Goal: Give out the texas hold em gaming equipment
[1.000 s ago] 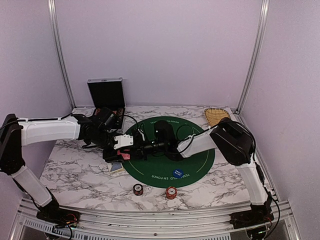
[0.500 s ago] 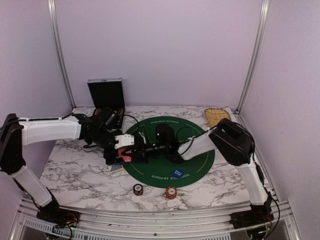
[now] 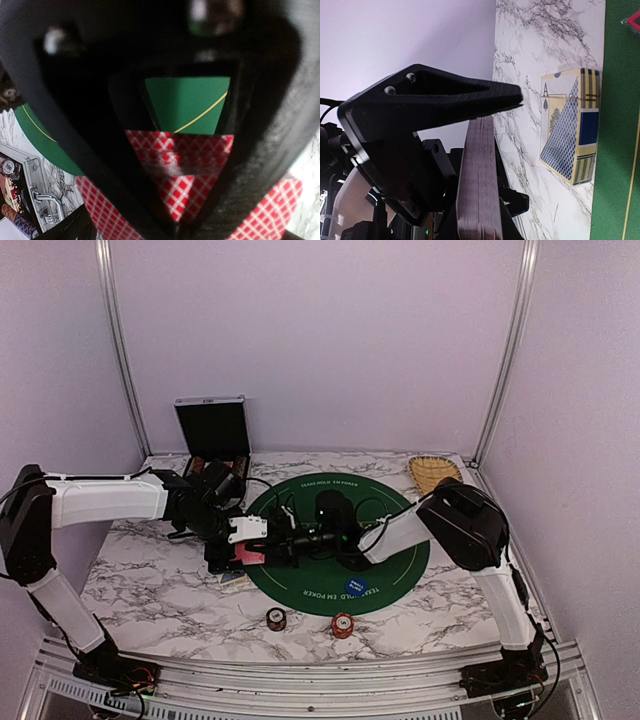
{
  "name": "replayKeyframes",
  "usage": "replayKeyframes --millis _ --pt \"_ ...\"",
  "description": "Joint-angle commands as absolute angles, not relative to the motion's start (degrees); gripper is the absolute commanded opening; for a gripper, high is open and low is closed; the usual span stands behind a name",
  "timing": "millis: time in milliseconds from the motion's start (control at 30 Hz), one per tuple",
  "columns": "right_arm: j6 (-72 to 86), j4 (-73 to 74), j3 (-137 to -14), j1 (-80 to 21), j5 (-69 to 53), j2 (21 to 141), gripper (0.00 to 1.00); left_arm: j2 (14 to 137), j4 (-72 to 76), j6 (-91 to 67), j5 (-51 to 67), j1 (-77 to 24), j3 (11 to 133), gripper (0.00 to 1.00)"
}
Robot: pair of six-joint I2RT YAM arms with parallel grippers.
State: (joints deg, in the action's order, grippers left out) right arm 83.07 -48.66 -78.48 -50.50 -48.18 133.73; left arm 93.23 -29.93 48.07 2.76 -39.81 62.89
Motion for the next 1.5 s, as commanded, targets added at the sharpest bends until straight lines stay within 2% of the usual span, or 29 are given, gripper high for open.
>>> replayKeyframes --millis 0,267,467,533,600,700,833,933,1133,1167,1300,1367,1467 --pt "84.0 -53.4 -78.6 -50.7 -48.8 132.9 0.0 95.5 -31.8 48.7 2.8 -39.8 64.6 0.92" --pt "77.3 -43.1 -79.3 -50.8 -46.9 132.2 0.02 93.6 -31.8 48.5 4.1 -39.8 65.3 0.77" --pt "76.5 -42.4 -79.8 -50.9 -46.4 132.4 0.06 93.0 -31.8 48.3 4.9 -39.8 66.0 0.52" --pt "76.2 -42.1 -80.0 -50.9 -46.4 132.3 0.12 93.2 -31.8 48.4 4.9 -39.9 66.1 0.47" --pt "76.1 -42.1 -80.1 -51.0 -46.3 132.3 0.25 93.4 -31.7 48.2 4.9 -39.9 66.3 0.45" --pt "76.6 -42.4 -80.5 -50.9 -46.3 132.6 0.37 93.5 -31.8 48.0 5.2 -39.9 66.7 0.44" --pt "77.7 -43.1 -82.3 -51.2 -46.6 133.7 0.47 93.5 -31.8 47.8 4.9 -40.0 67.0 0.43" --pt "78.4 -43.4 -83.7 -51.5 -46.8 134.7 0.5 93.3 -31.9 47.8 4.7 -40.0 66.9 0.43" --pt "80.4 -43.9 -85.9 -51.5 -46.5 136.4 0.45 92.8 -31.9 47.6 4.3 -40.3 66.6 0.42" --pt "80.6 -44.0 -86.3 -51.5 -46.5 136.6 0.42 92.8 -31.9 47.5 4.2 -40.5 66.6 0.42" --pt "81.0 -44.5 -85.8 -51.3 -46.4 136.4 0.21 92.3 -32.0 47.1 3.8 -40.5 66.6 0.45" --pt "81.3 -45.6 -84.8 -51.0 -46.2 135.9 0.12 92.0 -32.0 46.4 3.9 -40.5 66.7 0.54" --pt "82.6 -48.5 -83.5 -50.8 -46.4 135.5 0.04 91.3 -31.8 45.2 5.0 -40.5 66.7 0.77"
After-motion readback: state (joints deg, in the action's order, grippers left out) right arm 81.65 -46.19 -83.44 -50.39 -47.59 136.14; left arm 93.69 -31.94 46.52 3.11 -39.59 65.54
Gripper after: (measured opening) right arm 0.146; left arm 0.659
